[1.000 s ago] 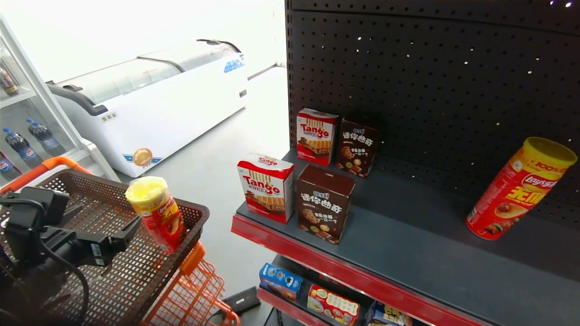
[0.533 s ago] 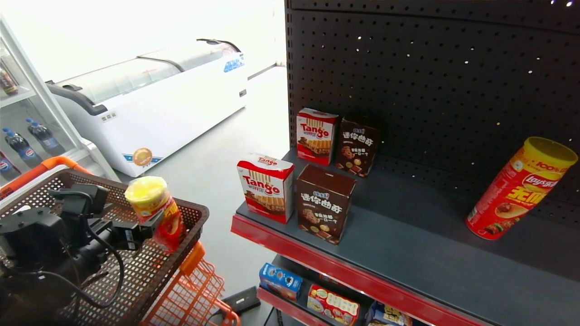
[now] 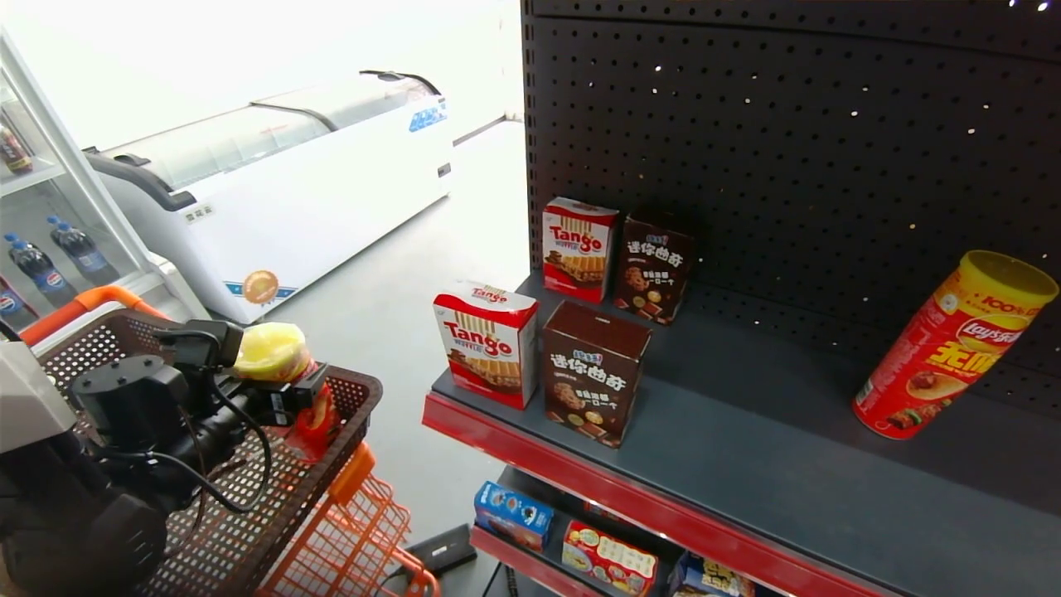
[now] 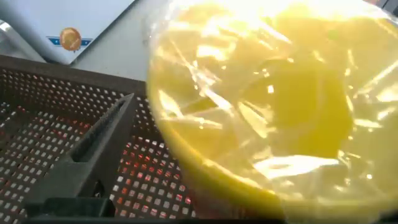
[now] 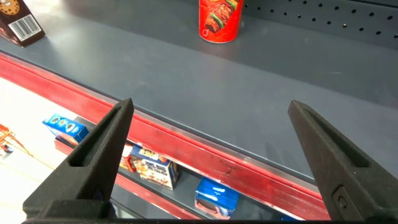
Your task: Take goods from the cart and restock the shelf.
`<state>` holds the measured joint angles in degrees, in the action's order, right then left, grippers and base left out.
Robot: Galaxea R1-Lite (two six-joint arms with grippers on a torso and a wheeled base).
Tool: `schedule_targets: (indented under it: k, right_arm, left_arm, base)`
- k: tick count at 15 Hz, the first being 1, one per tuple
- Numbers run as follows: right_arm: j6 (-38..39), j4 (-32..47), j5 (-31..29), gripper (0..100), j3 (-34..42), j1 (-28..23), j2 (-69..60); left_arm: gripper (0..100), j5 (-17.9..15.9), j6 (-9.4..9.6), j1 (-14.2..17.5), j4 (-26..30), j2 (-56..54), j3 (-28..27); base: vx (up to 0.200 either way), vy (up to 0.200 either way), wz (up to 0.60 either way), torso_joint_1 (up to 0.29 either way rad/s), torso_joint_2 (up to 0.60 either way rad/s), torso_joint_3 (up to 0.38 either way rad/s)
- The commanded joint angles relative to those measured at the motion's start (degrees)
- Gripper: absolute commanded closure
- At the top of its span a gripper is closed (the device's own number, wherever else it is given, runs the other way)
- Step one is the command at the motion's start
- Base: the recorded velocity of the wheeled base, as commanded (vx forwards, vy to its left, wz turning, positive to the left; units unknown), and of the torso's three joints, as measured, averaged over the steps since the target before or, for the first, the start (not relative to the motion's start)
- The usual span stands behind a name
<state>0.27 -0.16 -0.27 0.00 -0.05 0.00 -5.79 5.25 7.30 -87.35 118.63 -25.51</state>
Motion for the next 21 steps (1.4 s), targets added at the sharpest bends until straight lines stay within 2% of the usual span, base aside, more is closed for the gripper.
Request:
schedule_targets:
  k: [1,6,7,11,14,15,16,17,18,21]
  right_arm:
    - [0.00,-0.02,-0.08,0,0.00,0.05,0.00]
    - [0.00,-0.02,0.00,0,0.00,0.05,0.00]
    - [0.00,-0.02,0.00,0,0.00,0.05,0.00]
    - [0.00,-0.02,-0.08,0,0.00,0.05,0.00]
    - [0.00,-0.02,-0.08,0,0.00,0.05,0.09]
    - [0.00,-0.02,0.00,0,0.00,0.05,0.00]
    - [0.00,-0.02,0.00,0,0.00,0.05,0.00]
    - [0.00,-0.02,0.00,0,0.00,0.05,0.00]
    - [0.00,-0.02,0.00,0,0.00,0.05,0.00]
    - [0.00,-0.02,0.00,0,0.00,0.05,0.00]
  left_arm:
    - [0,-0.01,0.02,-0.01,-0.02,2.75,-1.91]
    - [0,-0.01,-1.47,-0.27,-0.02,4.77,-3.93]
    - [100,-0.01,-1.47,-0.27,-0.02,5.04,-4.19]
    - [100,-0.10,-0.95,-0.62,0.69,3.28,-4.54]
    - [100,-0.01,-1.04,-3.17,1.04,-4.11,-4.46]
    - [100,-0.10,-1.12,-4.31,2.44,-9.03,-4.10]
    - [100,-0.10,-1.21,-4.93,6.49,-13.77,-4.46]
    - [100,-0.10,-1.12,-5.02,7.28,-14.56,-4.54]
    - [100,-0.45,-1.30,-6.25,16.77,-23.88,-4.81]
    - [100,-0.80,-1.39,-7.48,19.49,-30.91,-4.02]
  base:
    - [0.000,0.000,0.00,0.000,0.00,0.000]
    - [0.000,0.000,0.00,0.000,0.00,0.000]
    - [0.000,0.000,0.00,0.000,0.00,0.000]
    - [0.000,0.000,0.00,0.000,0.00,0.000]
    - [0.000,0.000,0.00,0.000,0.00,0.000]
    - [0.000,0.000,0.00,0.000,0.00,0.000]
    - [0.000,0.000,0.00,0.000,0.00,0.000]
    - [0.000,0.000,0.00,0.000,0.00,0.000]
    - [0.000,0.000,0.00,0.000,0.00,0.000]
    - [0.000,0.000,0.00,0.000,0.00,0.000]
